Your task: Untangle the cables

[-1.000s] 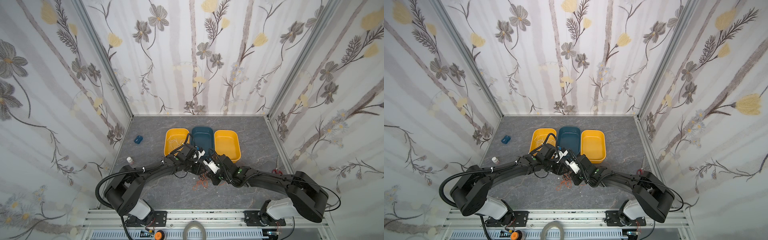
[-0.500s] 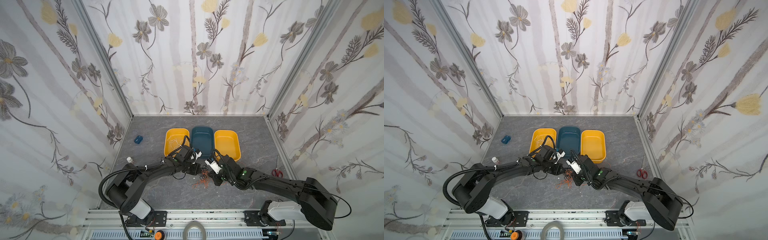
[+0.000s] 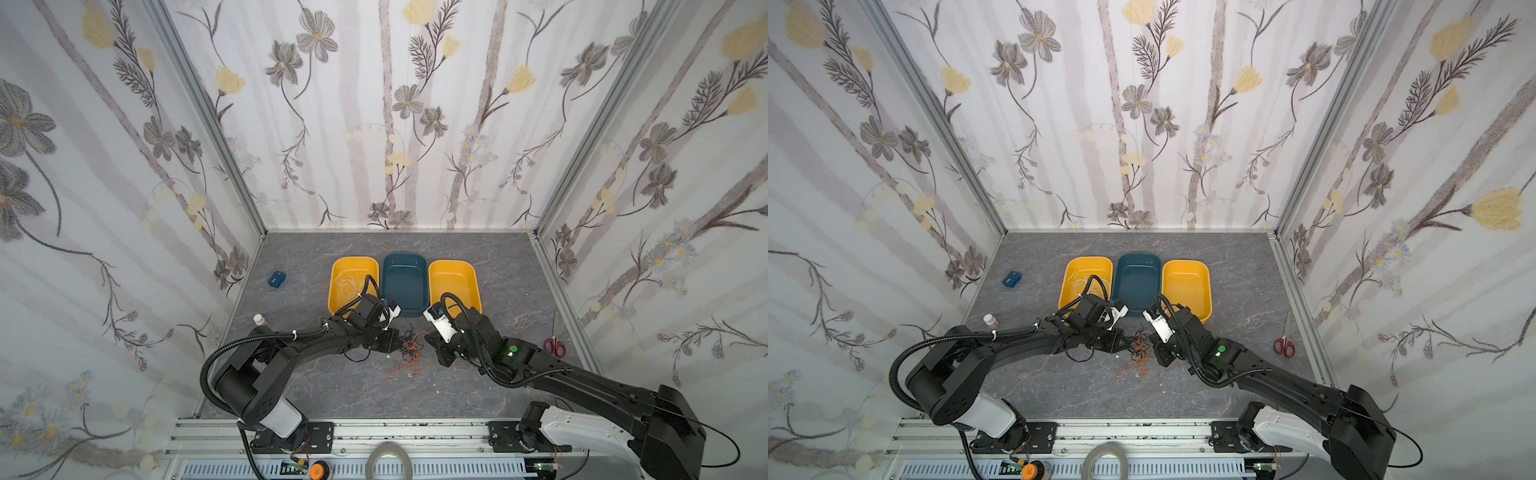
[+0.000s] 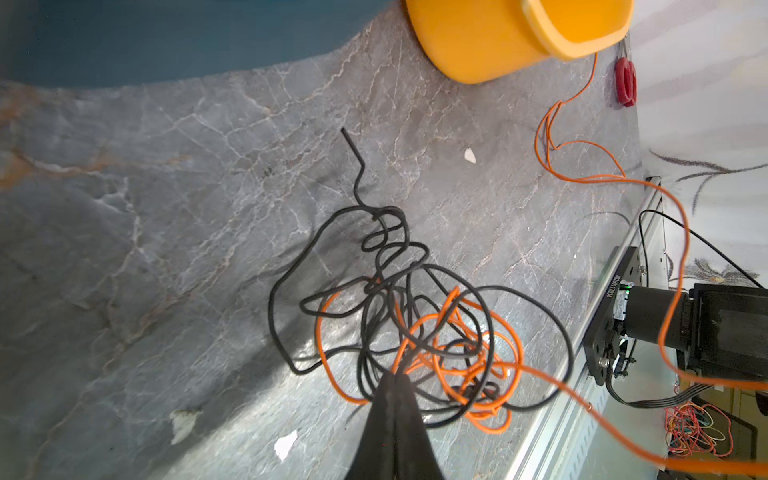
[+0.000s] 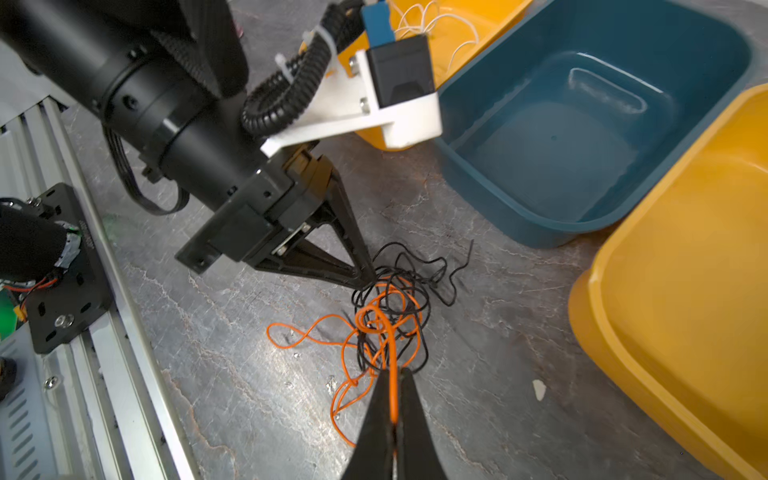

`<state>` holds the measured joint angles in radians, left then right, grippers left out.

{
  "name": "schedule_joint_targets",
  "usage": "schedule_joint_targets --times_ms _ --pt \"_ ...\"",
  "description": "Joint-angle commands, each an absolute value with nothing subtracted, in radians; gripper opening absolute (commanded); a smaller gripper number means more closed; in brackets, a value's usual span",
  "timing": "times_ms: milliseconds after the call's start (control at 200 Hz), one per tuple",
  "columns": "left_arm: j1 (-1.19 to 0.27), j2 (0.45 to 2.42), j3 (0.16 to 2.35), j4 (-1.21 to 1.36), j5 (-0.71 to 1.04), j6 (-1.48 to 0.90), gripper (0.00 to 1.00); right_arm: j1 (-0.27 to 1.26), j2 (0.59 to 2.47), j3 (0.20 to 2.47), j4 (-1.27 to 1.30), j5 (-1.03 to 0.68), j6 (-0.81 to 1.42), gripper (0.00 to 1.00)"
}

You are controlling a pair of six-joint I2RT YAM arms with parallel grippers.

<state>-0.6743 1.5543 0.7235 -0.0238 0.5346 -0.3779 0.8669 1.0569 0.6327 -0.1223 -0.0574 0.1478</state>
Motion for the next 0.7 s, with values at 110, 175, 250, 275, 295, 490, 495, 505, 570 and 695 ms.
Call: schedule_joint_targets --times_ms 110,175,250,275,295,490,495,505,570,695 --pt "-0.668 1.53 0.695 -0.001 0.521 -0.391 0.0 0.828 0.966 0.667 -0.185 0.059 0.196 0.0" --pt "-0.666 1.524 0.686 -0.004 0.514 -0.394 0.0 0.812 0.931 0.684 -0.212 0.087 0.211 0.0" --pt "-0.663 1.517 0.678 -0.005 0.51 -0.399 0.0 0.789 0.89 0.702 -0.24 0.109 0.23 0.0" --pt "-0.662 1.516 0.676 -0.004 0.509 -0.4 0.0 0.786 0.877 0.709 -0.251 0.114 0.237 0.0" --pt "-0.66 1.512 0.673 -0.004 0.508 -0.399 0.0 0.786 0.866 0.714 -0.258 0.115 0.243 0.0" --pt "-0.658 1.49 0.671 -0.006 0.509 -0.409 0.0 0.715 0.818 0.773 -0.324 0.032 0.262 0.0" --pt "-0.658 1.491 0.672 -0.006 0.51 -0.41 0.0 0.715 0.818 0.775 -0.325 0.031 0.264 0.0" --pt "-0.658 1.489 0.673 -0.005 0.512 -0.412 0.0 0.715 0.818 0.778 -0.33 0.03 0.264 0.0" --pt "-0.659 1.486 0.683 -0.014 0.515 -0.416 0.0 0.715 0.816 0.799 -0.344 -0.002 0.265 0.0" --pt "-0.662 1.468 0.702 0.006 0.538 -0.426 0.04 0.715 0.838 0.847 -0.366 -0.152 0.264 0.0"
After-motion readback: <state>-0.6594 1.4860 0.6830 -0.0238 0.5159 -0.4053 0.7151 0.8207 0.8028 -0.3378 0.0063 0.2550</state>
